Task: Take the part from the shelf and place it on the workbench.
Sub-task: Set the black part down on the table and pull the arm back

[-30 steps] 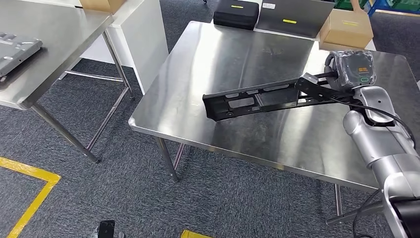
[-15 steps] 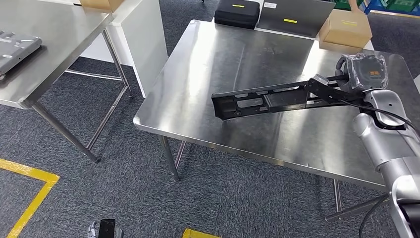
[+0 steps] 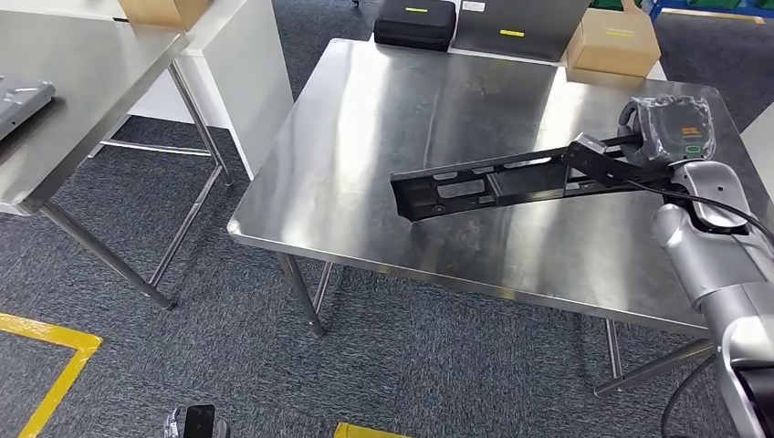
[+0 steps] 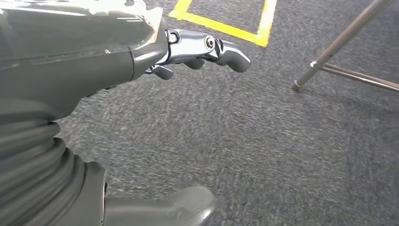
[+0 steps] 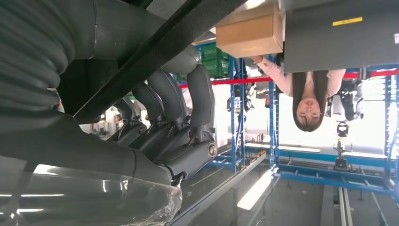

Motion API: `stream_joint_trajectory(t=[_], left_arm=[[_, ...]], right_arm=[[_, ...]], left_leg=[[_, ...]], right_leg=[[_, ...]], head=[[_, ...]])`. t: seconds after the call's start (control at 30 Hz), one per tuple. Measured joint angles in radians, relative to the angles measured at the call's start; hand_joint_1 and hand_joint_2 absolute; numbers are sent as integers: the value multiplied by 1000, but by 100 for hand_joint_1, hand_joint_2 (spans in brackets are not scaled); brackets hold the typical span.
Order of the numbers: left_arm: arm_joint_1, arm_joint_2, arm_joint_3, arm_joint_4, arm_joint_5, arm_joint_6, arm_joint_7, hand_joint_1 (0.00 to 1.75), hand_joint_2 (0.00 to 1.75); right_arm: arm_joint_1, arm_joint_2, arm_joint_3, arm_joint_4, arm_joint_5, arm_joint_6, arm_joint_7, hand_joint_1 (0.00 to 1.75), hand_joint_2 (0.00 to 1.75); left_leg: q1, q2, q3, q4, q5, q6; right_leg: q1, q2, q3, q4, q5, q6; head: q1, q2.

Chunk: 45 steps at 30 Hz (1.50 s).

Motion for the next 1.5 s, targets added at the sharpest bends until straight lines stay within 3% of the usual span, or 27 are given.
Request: stream_joint_trajectory(t=[0.07, 0.13, 0.23, 0.63, 1.5], left_arm=[[3, 0, -6, -12, -5, 7, 0, 0, 175], [6, -2, -13, -26, -9, 12, 0, 0, 175], [11, -3, -21, -47, -9, 15, 0, 0, 175], [31, -8, -42, -77, -5, 16, 0, 0, 175], [34, -4, -82, -83, 10, 16, 0, 0, 175]], right_arm=[[-2, -2, 0, 1, -1, -3, -3, 152, 175], [-2, -6, -1, 2, -1, -5, -5, 152, 175], [-8, -10, -1, 4, 0, -7, -5, 152, 175], [-13, -11, 3, 16, -12, -8, -17, 152, 175], [-13, -13, 23, 37, 1, -34, -22, 152, 175]], left_leg=[[-5, -5, 13, -31, 3, 5], [-11, -1, 15, -36, 9, 20], [-20, -1, 15, -40, 12, 30], [-29, -2, 4, -30, 13, 36], [-28, 2, 1, -30, 15, 35]], right_leg=[[7, 4, -5, 1, 1, 11], [6, 5, -9, 1, 0, 24], [4, -5, -8, 1, 0, 25], [1, -9, -7, -8, 8, 33], [3, -8, -19, 4, 8, 33]], head=[[1, 0], [0, 0], [7, 0], [7, 0], [7, 0]])
